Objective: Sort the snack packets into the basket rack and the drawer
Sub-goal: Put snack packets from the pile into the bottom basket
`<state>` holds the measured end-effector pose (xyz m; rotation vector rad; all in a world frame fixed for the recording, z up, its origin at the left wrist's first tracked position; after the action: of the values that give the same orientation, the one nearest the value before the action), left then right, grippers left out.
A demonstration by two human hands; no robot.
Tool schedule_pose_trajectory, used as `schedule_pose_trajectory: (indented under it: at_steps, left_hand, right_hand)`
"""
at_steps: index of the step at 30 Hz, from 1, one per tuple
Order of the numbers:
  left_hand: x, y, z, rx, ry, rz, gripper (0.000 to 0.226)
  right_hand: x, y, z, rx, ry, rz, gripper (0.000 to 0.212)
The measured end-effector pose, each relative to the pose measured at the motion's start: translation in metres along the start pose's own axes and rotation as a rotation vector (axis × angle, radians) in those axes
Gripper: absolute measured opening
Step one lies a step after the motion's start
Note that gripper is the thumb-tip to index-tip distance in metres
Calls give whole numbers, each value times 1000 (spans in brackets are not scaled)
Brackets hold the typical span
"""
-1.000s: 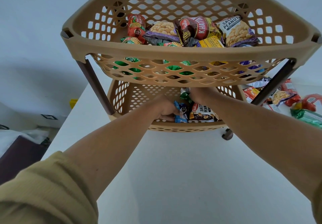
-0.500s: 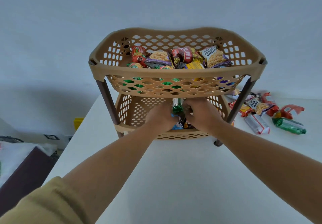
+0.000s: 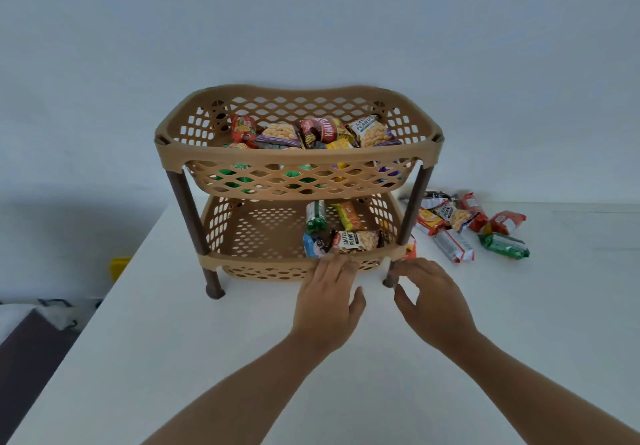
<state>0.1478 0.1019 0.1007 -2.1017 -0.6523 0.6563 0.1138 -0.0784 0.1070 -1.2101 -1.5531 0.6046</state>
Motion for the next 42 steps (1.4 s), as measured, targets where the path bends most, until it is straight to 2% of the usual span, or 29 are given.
schedule_pose_trajectory:
  at_steps: [4,9,12,22,26,32,34,38,42]
  left_hand:
    - [-28,31,6,66,14,44,42]
    - [-55,88,8,297,-90,52,58]
    - [-70,113,3,372,-157,56,63]
    - [-112,151,-64,387,-312,-10,67]
    - [-115,158,-94,390,-362,-83,69]
    - [-103,166,-143,376,-336,-223,69]
    - [-94,172,-158,432,-333,-282,76]
    - [-78,185,-181,674,-301,-482,98]
    - [-66,195,-203,823,-268,-571,91]
  right_hand:
    - [-44,-14,17,17,90,14,26]
    - [-102,-25,29,87,169,49,28]
    - [-136,-28,31,150,189,55,29]
    - [-213,-16,-5,324,211,9,43]
    - [-222,-10,-31,323,206,-10,46]
    - [-231,4,-79,287,229,-78,52]
    - [-234,10,-93,254,231,-127,49]
    - [-238,23,-111,223,288,-157,48]
    - [-242,34,-114,207,343,-136,54]
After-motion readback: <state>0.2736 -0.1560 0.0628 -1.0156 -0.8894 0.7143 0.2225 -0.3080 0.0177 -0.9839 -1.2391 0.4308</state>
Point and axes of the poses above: each hand's wrist, its own z-axis away from the middle knuckle, its own y-axis out of the palm, x = y × z, the point moved 4 cm from there along -z, towards the middle knuckle, and after that the axes turned 10 degrees about y, right-handed, at the moved point
